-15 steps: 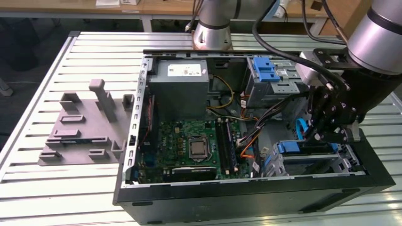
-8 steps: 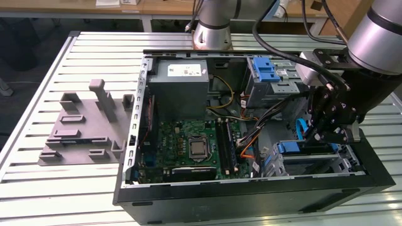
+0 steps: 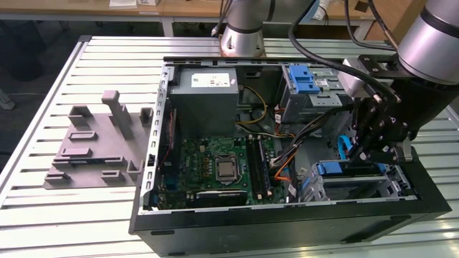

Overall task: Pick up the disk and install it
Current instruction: 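Insert the second disk wire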

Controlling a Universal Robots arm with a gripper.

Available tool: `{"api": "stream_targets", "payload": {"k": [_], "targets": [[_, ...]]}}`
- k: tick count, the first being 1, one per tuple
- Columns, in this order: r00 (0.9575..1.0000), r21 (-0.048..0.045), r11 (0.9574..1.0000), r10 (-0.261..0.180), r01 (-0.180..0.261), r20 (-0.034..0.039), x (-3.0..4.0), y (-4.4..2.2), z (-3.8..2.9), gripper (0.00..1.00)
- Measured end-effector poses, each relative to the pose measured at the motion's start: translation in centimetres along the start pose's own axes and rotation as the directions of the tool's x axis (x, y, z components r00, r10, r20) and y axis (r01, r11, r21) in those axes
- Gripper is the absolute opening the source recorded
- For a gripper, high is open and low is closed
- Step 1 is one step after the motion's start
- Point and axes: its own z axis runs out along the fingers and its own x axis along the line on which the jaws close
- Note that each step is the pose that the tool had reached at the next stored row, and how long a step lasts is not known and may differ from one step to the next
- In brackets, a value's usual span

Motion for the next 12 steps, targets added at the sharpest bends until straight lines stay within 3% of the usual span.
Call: {"api": "stream_targets", "payload": {"k": [12], "targets": [[1.0,0.0,1.0,0.0,0.0,0.0,0.09,-0.01,0.14,0.16]]}}
